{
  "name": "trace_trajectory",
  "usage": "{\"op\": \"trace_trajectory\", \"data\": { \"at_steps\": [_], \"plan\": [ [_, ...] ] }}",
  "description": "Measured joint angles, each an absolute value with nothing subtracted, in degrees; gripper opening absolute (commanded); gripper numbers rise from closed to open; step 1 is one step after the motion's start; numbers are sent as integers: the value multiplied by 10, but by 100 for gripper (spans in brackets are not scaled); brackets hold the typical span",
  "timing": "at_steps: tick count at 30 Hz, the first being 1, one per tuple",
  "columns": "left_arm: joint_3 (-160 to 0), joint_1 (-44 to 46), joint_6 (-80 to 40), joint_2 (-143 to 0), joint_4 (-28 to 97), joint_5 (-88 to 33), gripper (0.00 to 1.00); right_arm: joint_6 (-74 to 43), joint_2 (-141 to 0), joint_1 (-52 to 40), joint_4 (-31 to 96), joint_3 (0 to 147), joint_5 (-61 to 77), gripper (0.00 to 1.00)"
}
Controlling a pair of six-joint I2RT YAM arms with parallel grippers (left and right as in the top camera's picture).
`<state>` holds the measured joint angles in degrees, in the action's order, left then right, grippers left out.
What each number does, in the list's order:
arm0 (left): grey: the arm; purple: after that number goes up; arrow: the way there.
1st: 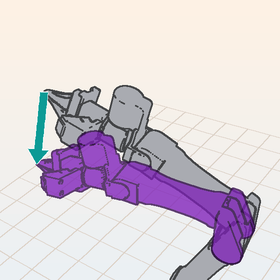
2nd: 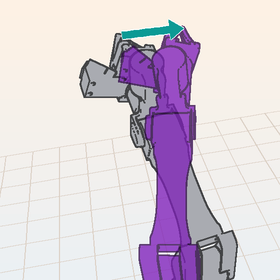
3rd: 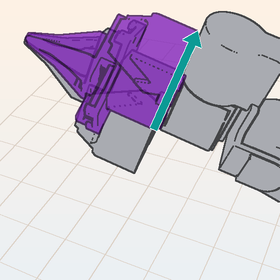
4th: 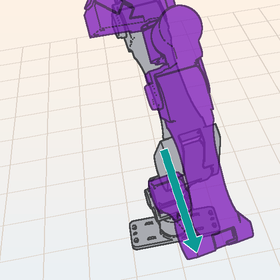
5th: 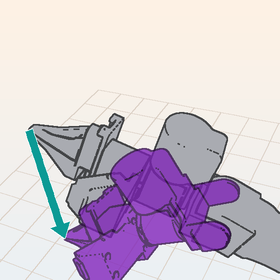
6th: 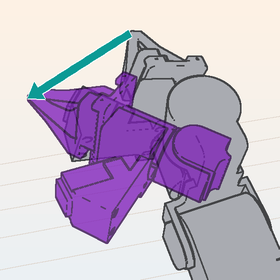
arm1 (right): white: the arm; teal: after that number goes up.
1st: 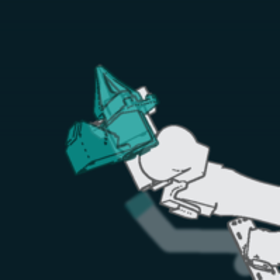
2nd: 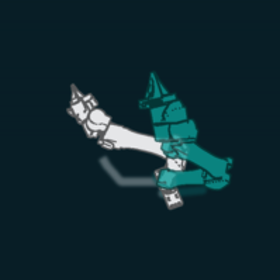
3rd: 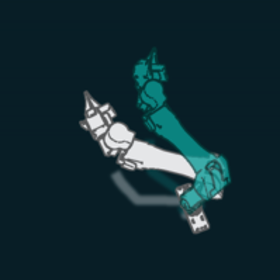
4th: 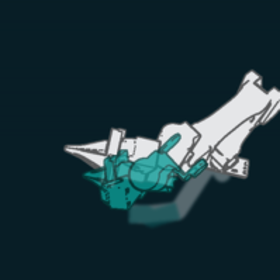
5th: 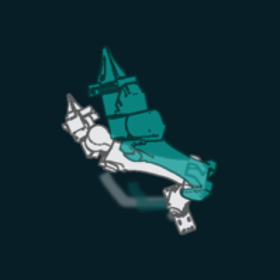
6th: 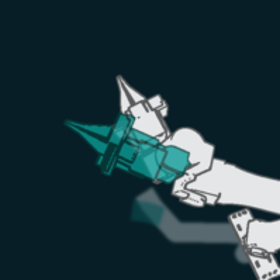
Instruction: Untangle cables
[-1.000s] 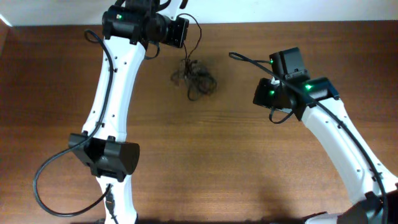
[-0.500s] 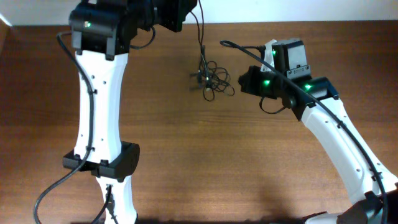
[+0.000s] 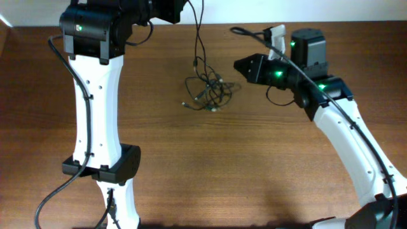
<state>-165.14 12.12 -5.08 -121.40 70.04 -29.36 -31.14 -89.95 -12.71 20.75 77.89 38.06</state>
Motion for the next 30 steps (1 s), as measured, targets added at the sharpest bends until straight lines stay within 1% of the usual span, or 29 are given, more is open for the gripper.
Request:
{"op": "trace_trajectory", "data": {
  "at_steps": [2,5,7,9,14,15,16,17,22,23,25,29,30],
  "plan": [
    [-1651,128,-43,-1214,701,-307,0,-312,-900,-119,208,779,390,5],
    [-1651,134,23,-1214,708,-394,0,-313,-900,-118,202,779,408,5],
    [-1651,135,51,-1214,708,-426,0,-313,-900,-118,191,779,421,6],
    [-1651,135,65,-1214,708,-447,0,-313,-900,-118,188,779,430,9],
    [-1651,135,74,-1214,703,-472,0,-313,-900,-118,188,779,434,10],
    [-1651,135,73,-1214,699,-474,0,-313,-900,-118,188,779,434,11],
    [-1651,135,71,-1214,694,-475,0,-313,-900,-118,188,779,434,19],
    [-1651,135,66,-1214,686,-477,0,-313,-901,-118,188,779,434,23],
    [-1651,135,-30,-1214,599,-481,0,-312,-927,-125,197,779,434,29],
    [-1651,135,-51,-1214,585,-481,0,-312,-936,-128,199,779,434,35],
    [-1651,135,-105,-1214,550,-481,0,-311,-948,-129,201,779,434,41],
    [-1651,135,-195,-1214,507,-482,0,-292,-958,-129,201,779,435,44],
    [-1651,135,-213,-1214,496,-482,0,-287,-960,-130,201,779,435,47]
  ]
}}
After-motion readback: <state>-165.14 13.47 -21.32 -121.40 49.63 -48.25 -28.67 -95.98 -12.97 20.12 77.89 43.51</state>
